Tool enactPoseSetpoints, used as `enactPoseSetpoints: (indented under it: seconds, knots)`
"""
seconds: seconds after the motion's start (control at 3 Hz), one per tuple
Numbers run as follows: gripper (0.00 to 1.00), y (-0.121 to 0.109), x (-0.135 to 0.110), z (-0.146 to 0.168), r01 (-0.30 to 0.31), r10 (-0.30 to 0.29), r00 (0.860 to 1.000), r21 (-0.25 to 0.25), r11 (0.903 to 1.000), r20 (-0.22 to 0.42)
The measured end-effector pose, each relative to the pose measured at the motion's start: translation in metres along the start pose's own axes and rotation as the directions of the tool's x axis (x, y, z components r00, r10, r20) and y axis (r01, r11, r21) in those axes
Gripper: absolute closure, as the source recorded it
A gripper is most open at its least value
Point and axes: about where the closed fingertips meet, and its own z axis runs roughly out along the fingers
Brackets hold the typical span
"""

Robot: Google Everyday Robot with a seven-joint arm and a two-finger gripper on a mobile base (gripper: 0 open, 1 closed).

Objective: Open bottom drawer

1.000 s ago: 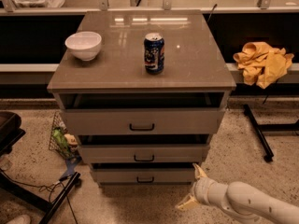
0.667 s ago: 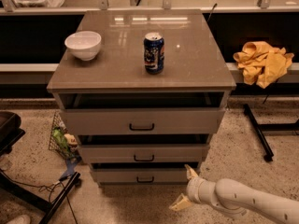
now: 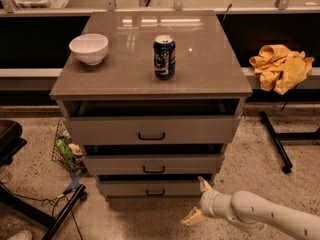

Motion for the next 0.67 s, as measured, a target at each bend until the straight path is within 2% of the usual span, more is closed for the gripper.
enactPoseSetpoints:
  seconds: [0.33, 0.67]
  knots:
    - [0.0, -0.001, 0.023, 0.025, -0.052, 0.052, 0.999, -0.029, 0.9982, 0.005]
    - [0.0, -0.006, 0.072, 0.071, -0.147, 0.148, 0.989, -0.058, 0.9874, 0.01]
